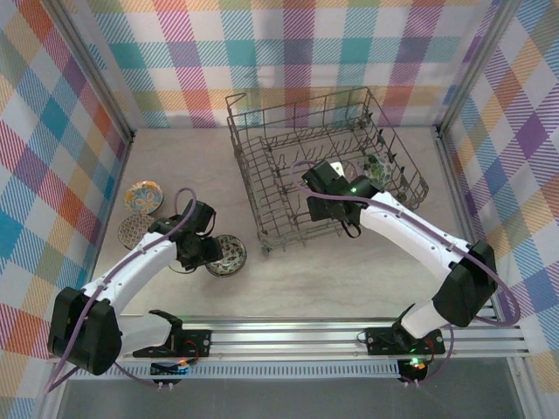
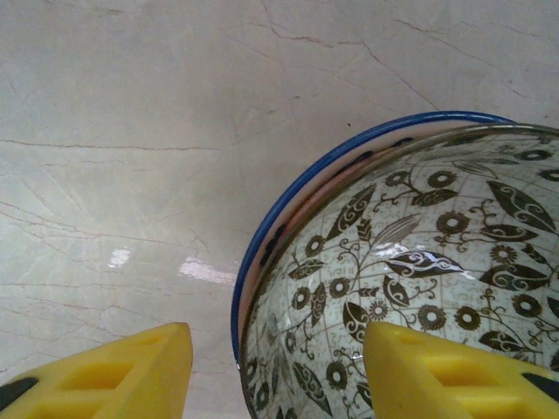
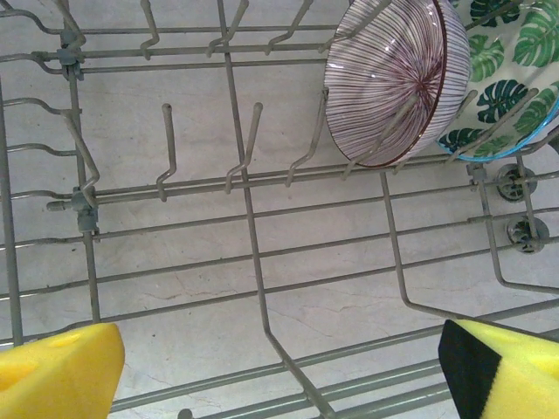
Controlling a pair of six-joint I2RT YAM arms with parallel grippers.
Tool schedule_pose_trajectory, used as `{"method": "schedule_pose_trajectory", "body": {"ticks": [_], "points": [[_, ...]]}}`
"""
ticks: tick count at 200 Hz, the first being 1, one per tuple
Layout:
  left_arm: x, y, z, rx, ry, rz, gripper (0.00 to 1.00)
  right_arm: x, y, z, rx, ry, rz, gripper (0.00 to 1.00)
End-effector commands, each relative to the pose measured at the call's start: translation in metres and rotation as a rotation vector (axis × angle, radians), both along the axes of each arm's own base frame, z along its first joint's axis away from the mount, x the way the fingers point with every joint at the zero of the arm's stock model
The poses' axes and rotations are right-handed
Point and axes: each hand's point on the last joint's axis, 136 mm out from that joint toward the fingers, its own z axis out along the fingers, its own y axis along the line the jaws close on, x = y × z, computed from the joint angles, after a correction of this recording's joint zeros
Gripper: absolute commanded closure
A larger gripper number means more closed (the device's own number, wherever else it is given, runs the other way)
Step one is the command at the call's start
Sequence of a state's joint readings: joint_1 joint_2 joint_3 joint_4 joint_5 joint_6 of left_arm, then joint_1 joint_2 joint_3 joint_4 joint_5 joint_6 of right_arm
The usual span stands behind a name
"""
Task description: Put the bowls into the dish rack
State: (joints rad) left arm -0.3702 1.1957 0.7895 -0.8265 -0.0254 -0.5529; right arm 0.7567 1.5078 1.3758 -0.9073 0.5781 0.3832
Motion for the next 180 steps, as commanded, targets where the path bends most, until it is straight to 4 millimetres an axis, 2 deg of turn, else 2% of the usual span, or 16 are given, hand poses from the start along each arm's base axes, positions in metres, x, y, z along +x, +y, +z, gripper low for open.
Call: {"method": "schedule_pose_trajectory", "body": {"ticks": [1,86,136,180], "points": [[0.000,0.000,-0.002,-0.016,-0.002,-0.005,0.48,-0.021,0.007,-0.029,0.007,0.129,0.014,0.07],[-0.002,-0.002,-0.007,-0.020,0.013,-0.023,0.63,-0.025,0.005,-0.034,0.005,0.129,0.008,0.07],[-0.004,-0.005,-0.009,-0.038,0.017,-0.033,0.81,-0.030,0.005,-0.039,0.004,0.133,0.004,0.07],[-0.003,-0.007,0.001,-0.060,-0.019,-0.038,0.88,-0.035,0.002,-0.042,0.002,0.129,-0.003,0.06]]}}
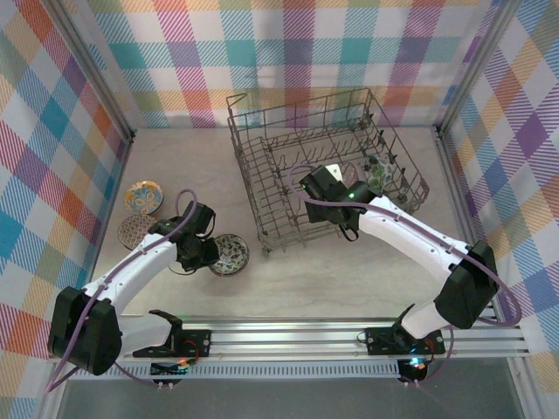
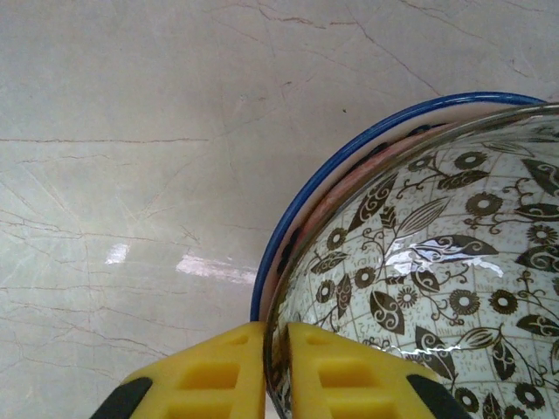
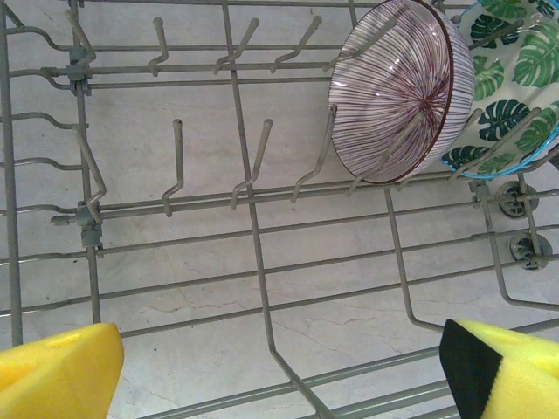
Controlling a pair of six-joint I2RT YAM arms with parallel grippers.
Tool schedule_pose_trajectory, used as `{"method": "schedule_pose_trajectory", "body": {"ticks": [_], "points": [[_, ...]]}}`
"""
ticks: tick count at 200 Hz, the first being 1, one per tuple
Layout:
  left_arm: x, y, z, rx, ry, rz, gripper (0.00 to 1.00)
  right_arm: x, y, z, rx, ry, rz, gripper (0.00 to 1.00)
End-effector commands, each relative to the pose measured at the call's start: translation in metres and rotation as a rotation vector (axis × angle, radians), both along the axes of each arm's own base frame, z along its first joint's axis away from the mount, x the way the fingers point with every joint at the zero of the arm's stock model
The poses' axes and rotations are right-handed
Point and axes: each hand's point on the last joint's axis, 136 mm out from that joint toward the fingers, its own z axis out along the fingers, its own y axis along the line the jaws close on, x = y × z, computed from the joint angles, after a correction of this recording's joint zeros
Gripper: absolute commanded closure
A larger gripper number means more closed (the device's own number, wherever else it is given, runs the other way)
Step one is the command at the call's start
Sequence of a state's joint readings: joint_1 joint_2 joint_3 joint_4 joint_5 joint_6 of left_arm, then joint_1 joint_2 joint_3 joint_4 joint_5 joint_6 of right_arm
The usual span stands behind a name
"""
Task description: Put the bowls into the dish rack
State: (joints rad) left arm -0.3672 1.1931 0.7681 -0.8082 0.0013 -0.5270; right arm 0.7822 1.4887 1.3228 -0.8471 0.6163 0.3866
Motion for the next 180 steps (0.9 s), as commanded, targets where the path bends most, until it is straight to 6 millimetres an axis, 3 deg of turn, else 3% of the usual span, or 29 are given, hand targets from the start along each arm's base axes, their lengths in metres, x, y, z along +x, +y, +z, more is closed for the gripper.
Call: {"method": "schedule_pose_trajectory", "body": {"ticks": [1,93,144,180], "points": [[0.000,-0.004,0.006,-0.043,-0.027,-0.007,0.88,-0.034,-0.001,-0.039,0.007,0.172,-0.009,0.06],[0.002,-0.010,0.020,-0.089,-0.075,-0.018,0.98,-0.039,-0.001,-0.040,-0.006,0.172,0.002,0.06],[0.005,-0.008,0.043,-0.090,-0.141,-0.023,1.00,-0.040,0.001,-0.033,0.002,0.160,0.015,0.06],[0.011,-0.002,0.073,-0.068,-0.231,-0.040,1.00,-0.039,0.001,-0.022,0.002,0.136,0.026,0.06]]}}
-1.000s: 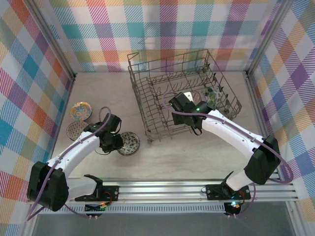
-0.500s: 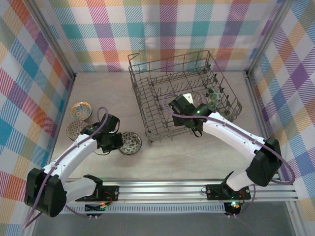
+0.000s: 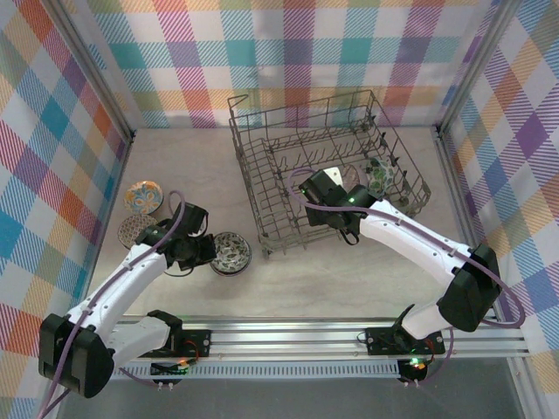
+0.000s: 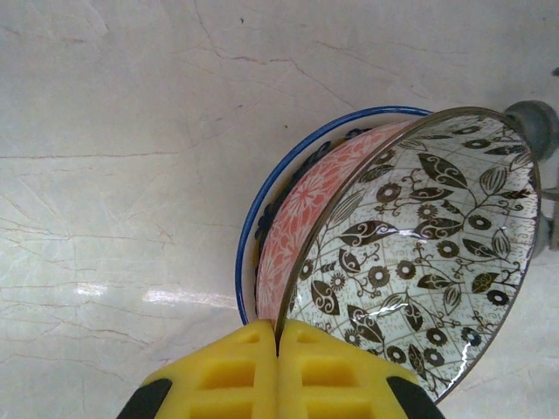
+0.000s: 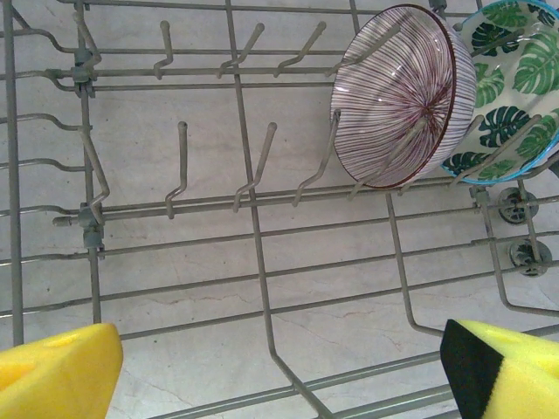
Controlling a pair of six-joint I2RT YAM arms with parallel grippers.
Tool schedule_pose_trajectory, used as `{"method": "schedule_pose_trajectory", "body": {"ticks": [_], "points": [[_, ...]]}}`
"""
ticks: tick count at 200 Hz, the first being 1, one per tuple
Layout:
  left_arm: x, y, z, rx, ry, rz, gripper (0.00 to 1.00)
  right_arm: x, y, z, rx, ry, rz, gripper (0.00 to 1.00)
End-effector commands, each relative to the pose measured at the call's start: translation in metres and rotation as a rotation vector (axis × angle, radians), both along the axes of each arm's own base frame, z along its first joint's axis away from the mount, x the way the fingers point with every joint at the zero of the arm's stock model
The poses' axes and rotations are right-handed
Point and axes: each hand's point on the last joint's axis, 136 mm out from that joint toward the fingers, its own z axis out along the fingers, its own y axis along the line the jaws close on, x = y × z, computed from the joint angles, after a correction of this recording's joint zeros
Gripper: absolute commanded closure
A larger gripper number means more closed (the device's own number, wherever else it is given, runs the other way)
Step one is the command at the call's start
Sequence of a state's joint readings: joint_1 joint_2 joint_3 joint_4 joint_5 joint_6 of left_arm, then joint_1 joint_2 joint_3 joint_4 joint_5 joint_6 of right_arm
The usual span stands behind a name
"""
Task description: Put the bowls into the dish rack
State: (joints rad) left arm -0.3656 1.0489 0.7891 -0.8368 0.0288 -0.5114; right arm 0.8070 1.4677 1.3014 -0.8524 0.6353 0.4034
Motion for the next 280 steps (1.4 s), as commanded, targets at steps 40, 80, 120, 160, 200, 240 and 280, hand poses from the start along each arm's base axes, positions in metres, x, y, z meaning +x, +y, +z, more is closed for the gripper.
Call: {"method": "schedule_pose_trajectory", "body": {"ticks": [40,80,120,160,200,240,280], "points": [[0.019,0.012,0.085,0.051,-0.224,-0.030,1.00,-0.030,0.005,-0.004,0.026,0.121,0.065,0.07],[0.032,0.019,0.149,0.117,-0.357,-0.073,1.00,-0.029,0.032,0.025,0.119,0.110,0.172,0.12],[0.041,0.011,0.197,0.074,-0.451,-0.094,1.00,-0.033,0.076,0.069,0.253,0.092,0.329,0.17],[0.042,-0.009,0.223,-0.039,-0.487,-0.141,1.00,-0.043,0.124,0.103,0.412,0.073,0.510,0.24],[0.038,-0.027,0.233,-0.125,-0.487,-0.180,1.00,-0.058,0.158,0.129,0.567,0.072,0.674,0.31],[0.033,-0.040,0.233,-0.157,-0.487,-0.214,1.00,-0.055,0.173,0.133,0.617,0.083,0.689,0.35],[0.030,-0.048,0.236,-0.181,-0.502,-0.224,1.00,-0.045,0.184,0.131,0.649,0.089,0.654,0.40]]}}
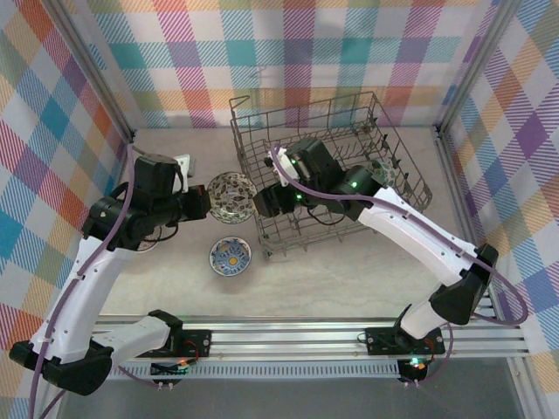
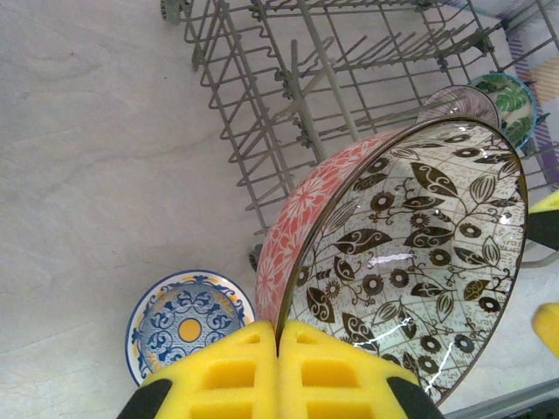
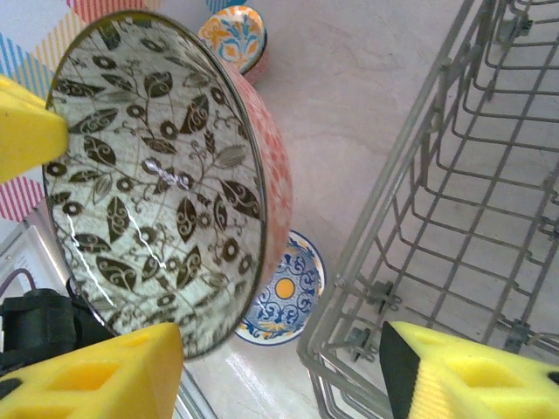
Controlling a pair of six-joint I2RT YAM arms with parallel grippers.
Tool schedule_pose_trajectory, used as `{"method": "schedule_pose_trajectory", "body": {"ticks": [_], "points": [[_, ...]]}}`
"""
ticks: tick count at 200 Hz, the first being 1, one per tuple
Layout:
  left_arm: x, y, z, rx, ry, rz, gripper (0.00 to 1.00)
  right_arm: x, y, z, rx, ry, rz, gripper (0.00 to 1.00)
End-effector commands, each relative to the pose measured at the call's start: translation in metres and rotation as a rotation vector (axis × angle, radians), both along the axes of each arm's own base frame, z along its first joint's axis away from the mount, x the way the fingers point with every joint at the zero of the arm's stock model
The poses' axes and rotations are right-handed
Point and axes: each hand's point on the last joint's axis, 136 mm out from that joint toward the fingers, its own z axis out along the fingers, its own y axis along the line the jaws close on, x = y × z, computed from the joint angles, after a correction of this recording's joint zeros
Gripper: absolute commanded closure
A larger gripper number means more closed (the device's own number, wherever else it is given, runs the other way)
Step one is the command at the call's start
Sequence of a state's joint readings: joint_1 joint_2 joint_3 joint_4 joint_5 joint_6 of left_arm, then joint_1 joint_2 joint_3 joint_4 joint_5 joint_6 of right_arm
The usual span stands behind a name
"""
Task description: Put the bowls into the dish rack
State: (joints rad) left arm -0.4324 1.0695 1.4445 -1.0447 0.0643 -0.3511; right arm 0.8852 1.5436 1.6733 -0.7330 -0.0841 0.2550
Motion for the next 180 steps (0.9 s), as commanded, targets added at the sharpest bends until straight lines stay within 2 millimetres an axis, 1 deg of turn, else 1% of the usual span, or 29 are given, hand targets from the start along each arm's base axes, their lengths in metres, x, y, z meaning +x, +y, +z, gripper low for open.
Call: {"method": "schedule_pose_trajectory", "body": {"ticks": [1,19,44,71,101,131,151,156,171,175,180], "points": [[-0.001,-0.010,0.024,-0.075,-0.072,-0.018,1.00,0.005,0.015,0.013,0.058,0.001,0.003,0.41],[-0.002,-0.012,0.025,-0.078,-0.075,-0.024,1.00,0.010,0.016,0.010,0.052,0.010,-0.024,0.46],[-0.003,-0.014,0.021,-0.080,-0.069,-0.030,1.00,0.011,0.019,0.007,0.061,0.025,-0.029,0.61],[-0.004,-0.015,0.016,-0.072,-0.068,-0.024,1.00,0.012,0.019,0.008,0.070,0.031,-0.043,0.72],[-0.004,-0.014,0.010,-0.052,-0.064,-0.016,1.00,0.013,0.014,0.010,0.072,0.019,-0.068,0.74],[-0.004,-0.019,0.007,-0.055,-0.059,-0.027,1.00,0.013,0.013,0.008,0.066,0.022,-0.075,0.87],[-0.004,-0.023,0.006,-0.061,-0.057,-0.035,1.00,0.014,0.013,0.005,0.057,0.029,-0.076,0.89],[-0.004,-0.024,0.007,-0.063,-0.058,-0.039,1.00,0.014,0.013,0.005,0.055,0.032,-0.076,0.92],[-0.004,-0.027,0.007,-0.065,-0.058,-0.044,1.00,0.015,0.014,0.003,0.048,0.034,-0.075,0.93],[-0.003,-0.027,0.007,-0.065,-0.057,-0.045,1.00,0.015,0.014,0.003,0.047,0.035,-0.075,0.96],[-0.003,-0.027,0.006,-0.064,-0.057,-0.047,1.00,0.015,0.014,0.002,0.046,0.035,-0.075,0.97]]}}
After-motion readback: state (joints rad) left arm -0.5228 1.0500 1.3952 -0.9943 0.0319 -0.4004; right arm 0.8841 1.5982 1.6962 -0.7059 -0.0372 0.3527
